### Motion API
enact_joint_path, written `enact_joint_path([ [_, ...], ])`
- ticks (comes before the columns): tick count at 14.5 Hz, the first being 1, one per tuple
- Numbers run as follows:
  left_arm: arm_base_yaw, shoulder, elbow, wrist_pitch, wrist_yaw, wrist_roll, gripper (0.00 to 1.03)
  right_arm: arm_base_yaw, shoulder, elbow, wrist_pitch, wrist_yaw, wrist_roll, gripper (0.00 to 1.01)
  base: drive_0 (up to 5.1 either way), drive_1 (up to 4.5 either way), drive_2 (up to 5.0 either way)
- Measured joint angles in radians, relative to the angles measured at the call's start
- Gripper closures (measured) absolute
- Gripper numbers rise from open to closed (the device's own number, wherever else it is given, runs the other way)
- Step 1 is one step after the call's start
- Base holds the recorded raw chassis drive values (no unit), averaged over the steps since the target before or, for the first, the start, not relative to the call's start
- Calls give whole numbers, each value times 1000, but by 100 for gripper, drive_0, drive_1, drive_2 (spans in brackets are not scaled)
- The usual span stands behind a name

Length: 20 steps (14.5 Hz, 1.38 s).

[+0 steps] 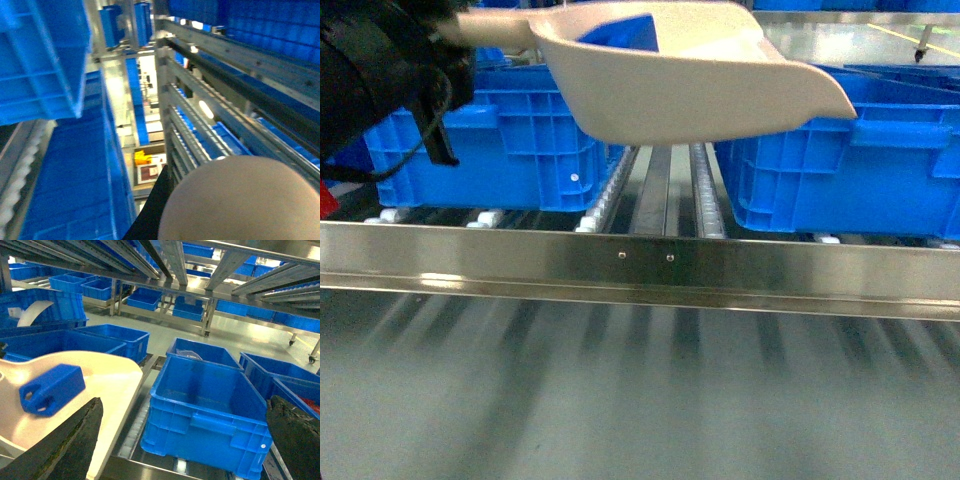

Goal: Place part in tray to right shelf

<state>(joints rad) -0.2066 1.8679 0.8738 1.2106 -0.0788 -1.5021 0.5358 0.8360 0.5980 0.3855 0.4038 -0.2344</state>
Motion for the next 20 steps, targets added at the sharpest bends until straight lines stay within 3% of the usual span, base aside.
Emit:
enact_joint_path([
  [3,20,-7,6,0,-14,-7,91,0,0,0,-1,0,0,3,0,0,0],
  [6,67,-36,110,-116,-58,-6,91,0,0,0,-2,0,0,3,0,0,0],
  [8,143,-44,252,-253,-140,26,91,0,0,0,-1,0,0,3,0,0,0],
  [10,204,-3,425,-433,-226,111,91,0,0,0,-1,0,0,3,0,0,0],
  [12,235,78,590,-547,-262,201,91,0,0,0,0,0,0,3,0,0,0],
  [14,249,177,783,-686,-342,334,91,0,0,0,-1,0,0,3,0,0,0],
  [15,260,241,911,-773,-398,425,91,0,0,0,-1,0,0,3,0,0,0],
  [17,269,310,1038,-837,-429,542,91,0,0,0,-1,0,0,3,0,0,0],
  [18,270,316,1049,-828,-442,579,91,0,0,0,-2,0,0,3,0,0,0],
  [20,267,315,1056,-828,-442,608,91,0,0,0,-1,0,0,3,0,0,0],
])
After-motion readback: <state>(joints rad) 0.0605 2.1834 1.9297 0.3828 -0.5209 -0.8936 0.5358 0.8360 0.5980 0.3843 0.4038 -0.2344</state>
